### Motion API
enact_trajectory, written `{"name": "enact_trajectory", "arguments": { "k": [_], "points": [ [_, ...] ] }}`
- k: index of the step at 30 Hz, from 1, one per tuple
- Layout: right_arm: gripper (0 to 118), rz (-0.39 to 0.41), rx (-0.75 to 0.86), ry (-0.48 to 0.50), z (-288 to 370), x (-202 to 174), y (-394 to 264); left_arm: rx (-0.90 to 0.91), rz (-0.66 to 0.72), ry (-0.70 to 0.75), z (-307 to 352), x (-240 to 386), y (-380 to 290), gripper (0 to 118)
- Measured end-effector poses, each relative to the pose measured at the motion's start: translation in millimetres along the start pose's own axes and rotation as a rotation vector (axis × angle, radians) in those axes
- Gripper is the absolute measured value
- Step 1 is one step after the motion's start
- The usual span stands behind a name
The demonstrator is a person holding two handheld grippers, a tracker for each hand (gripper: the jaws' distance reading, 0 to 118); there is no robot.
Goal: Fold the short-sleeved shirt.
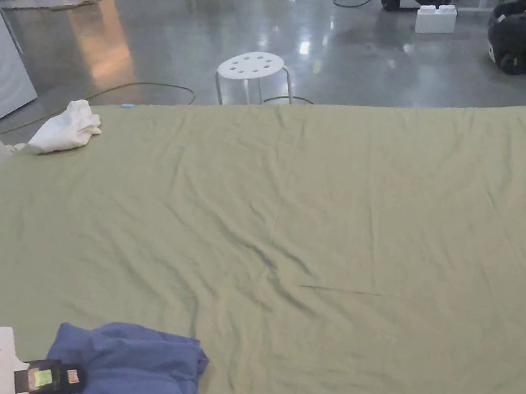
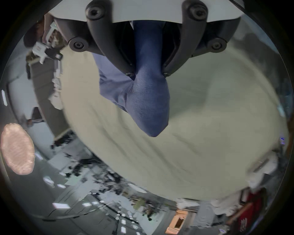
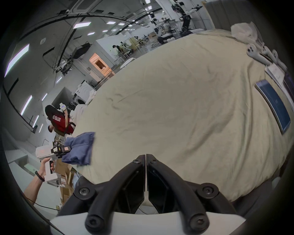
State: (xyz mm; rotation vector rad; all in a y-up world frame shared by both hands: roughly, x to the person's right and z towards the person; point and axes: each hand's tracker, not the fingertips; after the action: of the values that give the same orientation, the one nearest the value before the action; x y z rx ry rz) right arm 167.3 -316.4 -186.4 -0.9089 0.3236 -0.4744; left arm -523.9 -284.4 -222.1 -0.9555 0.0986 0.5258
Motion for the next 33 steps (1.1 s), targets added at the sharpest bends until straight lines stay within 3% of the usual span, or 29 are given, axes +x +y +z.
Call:
{"name": "enact_trajectory", "arguments": {
  "k": [1,2,3,5,6,8,12,16,21,22,26,33],
  "points": [
    [0,-0.008,0.001,-0.01,0,3,-2,-0.02,0.054,0.037,10,6,0,18],
    [0,-0.019,0.0,-0.019,1,5,-4,-0.02,0.076,0.054,10,6,1,27],
    [0,-0.028,0.003,-0.024,2,6,-5,-0.004,0.044,0.055,8,8,3,43],
    [0,-0.029,0.013,-0.028,9,6,-4,0.053,-0.044,0.228,15,17,6,87],
    [0,-0.01,0.038,-0.035,15,5,-3,0.114,-0.059,0.283,26,26,3,91],
    [0,0.046,0.117,-0.063,33,1,4,0.279,-0.137,0.298,57,51,-4,87],
    [0,0.149,0.282,-0.129,72,-13,22,0.469,-0.338,0.078,108,150,-52,83],
    [0,0.297,0.439,-0.215,105,-34,27,0.672,-0.478,-0.041,131,232,-111,65],
    [0,0.396,0.557,-0.258,137,-55,17,0.835,-0.659,0.016,143,279,-157,4],
    [0,0.408,0.583,-0.262,141,-59,14,0.858,-0.659,0.015,148,284,-164,0],
    [0,0.417,0.618,-0.252,152,-65,8,0.839,-0.7,0.006,156,290,-175,0],
    [0,0.439,0.625,-0.243,150,-69,11,0.82,-0.632,-0.018,159,286,-170,0]
  ]
}}
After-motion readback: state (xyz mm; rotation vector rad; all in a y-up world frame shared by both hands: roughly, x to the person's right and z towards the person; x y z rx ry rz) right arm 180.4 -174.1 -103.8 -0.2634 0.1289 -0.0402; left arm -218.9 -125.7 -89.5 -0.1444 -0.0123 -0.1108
